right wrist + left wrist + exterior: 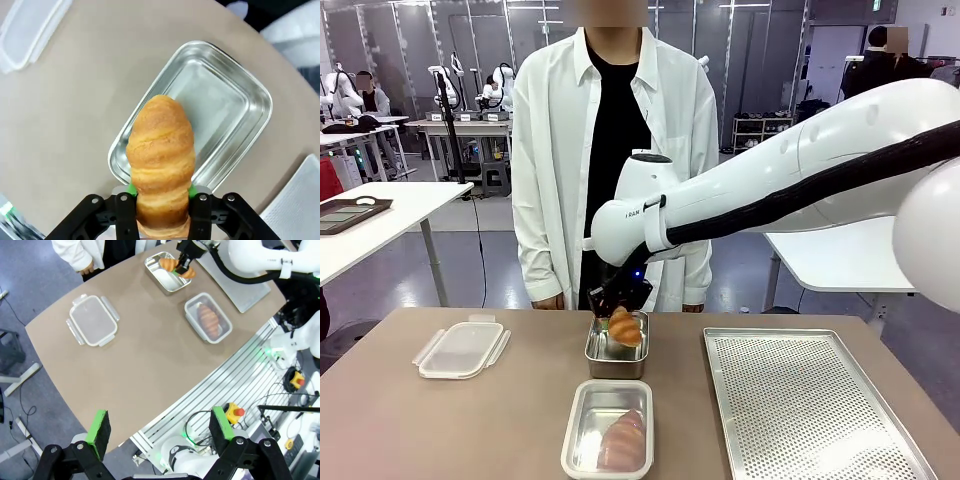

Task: Place the bread into the airtight container.
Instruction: Pick up a Butter Roll and place it into an empty Airtight Container.

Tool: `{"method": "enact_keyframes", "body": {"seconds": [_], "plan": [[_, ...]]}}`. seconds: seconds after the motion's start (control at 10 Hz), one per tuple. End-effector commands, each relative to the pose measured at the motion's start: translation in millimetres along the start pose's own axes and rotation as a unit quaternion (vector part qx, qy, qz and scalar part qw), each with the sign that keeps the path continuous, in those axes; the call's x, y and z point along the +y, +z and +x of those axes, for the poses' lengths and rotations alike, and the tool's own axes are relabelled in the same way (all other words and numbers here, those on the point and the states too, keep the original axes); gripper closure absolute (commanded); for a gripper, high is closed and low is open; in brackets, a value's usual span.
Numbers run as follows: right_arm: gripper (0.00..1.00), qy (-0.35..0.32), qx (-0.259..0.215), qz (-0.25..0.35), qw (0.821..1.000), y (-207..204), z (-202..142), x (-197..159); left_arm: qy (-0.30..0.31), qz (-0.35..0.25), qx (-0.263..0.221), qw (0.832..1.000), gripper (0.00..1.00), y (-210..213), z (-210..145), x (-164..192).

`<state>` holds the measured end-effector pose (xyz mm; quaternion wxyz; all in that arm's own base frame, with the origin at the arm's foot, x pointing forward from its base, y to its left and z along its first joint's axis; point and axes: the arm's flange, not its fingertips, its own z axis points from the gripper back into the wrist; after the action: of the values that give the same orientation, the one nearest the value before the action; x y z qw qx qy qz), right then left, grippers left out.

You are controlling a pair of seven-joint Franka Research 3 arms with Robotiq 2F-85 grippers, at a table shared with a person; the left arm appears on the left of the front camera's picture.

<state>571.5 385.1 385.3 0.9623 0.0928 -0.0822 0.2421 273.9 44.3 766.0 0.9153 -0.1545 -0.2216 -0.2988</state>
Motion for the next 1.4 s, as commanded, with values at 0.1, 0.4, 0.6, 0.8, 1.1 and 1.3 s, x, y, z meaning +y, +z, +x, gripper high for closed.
{"method": "enact_keyframes", "body": {"seconds": [0.1, 0.4, 0.6, 0.8, 1.1, 1.3], "plan": [[0.68, -0.166, -0.006, -0.010, 0.986, -8.6, 14.0, 9.2, -0.012, -0.002, 0.002, 1.000, 0.00, 1.0, -0.9, 0.2], [0.68, -0.183, -0.004, -0.049, 0.982, -18.9, 18.3, 6.7, -0.012, -0.002, 0.002, 1.000, 0.00, 1.0, -0.9, 0.2], [0.68, -0.188, -0.005, -0.042, 0.981, -29.8, 20.0, -1.1, -0.012, -0.002, 0.002, 1.000, 0.00, 1.0, -0.9, 0.2], [0.32, -0.187, -0.010, -0.042, 0.981, -37.1, 19.6, -7.9, -0.012, -0.002, 0.002, 1.000, 0.00, 1.0, -0.9, 0.2], [0.18, -0.194, -0.017, -0.042, 0.980, -39.8, 20.9, -16.2, -0.012, -0.002, 0.002, 1.000, 0.00, 1.0, -0.9, 0.2], [0.00, -0.194, -0.012, -0.042, 0.980, -39.3, 22.4, -19.0, -0.012, -0.002, 0.002, 1.000, 0.00, 1.0, -0.9, 0.2]]}}
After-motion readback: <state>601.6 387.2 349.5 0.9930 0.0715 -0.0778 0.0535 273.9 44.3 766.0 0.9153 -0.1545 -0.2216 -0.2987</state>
